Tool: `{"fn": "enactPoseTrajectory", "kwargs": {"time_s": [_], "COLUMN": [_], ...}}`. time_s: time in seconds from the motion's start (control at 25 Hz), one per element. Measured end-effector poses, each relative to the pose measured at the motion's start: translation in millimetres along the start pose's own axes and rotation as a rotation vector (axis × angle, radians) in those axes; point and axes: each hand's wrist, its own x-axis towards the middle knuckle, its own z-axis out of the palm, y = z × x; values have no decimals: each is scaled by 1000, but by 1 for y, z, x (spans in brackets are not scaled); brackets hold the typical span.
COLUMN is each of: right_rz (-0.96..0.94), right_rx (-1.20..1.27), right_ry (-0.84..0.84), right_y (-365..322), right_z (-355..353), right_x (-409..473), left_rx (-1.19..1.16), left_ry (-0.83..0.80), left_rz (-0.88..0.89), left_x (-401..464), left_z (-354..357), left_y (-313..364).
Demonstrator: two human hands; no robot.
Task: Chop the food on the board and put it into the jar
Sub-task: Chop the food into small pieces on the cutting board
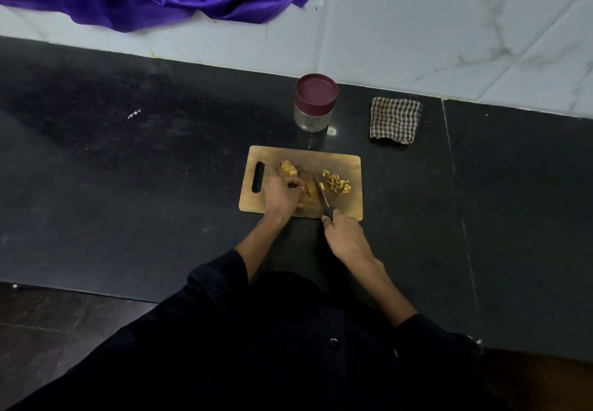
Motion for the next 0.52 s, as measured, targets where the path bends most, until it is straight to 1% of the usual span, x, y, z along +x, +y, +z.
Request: {"fn": "enactPoseTrajectory", "kwargs": {"time_s": [0.12, 0.32, 0.52], "right_rz": [-28, -44, 14], "right_rx": [-16, -80, -48], "right_ry": [-45, -77, 3], "right_y": [-4, -4, 8], "right_z": [11, 18, 5], "right_x": [-3, -4, -1], "left_rx": [59, 53, 36], "left_ry": [53, 92, 78], "left_rz": [66, 79, 54], "left_x": [0, 0, -3], "left_z": [-2, -2, 0], "left_y": [-4, -11, -8]}}
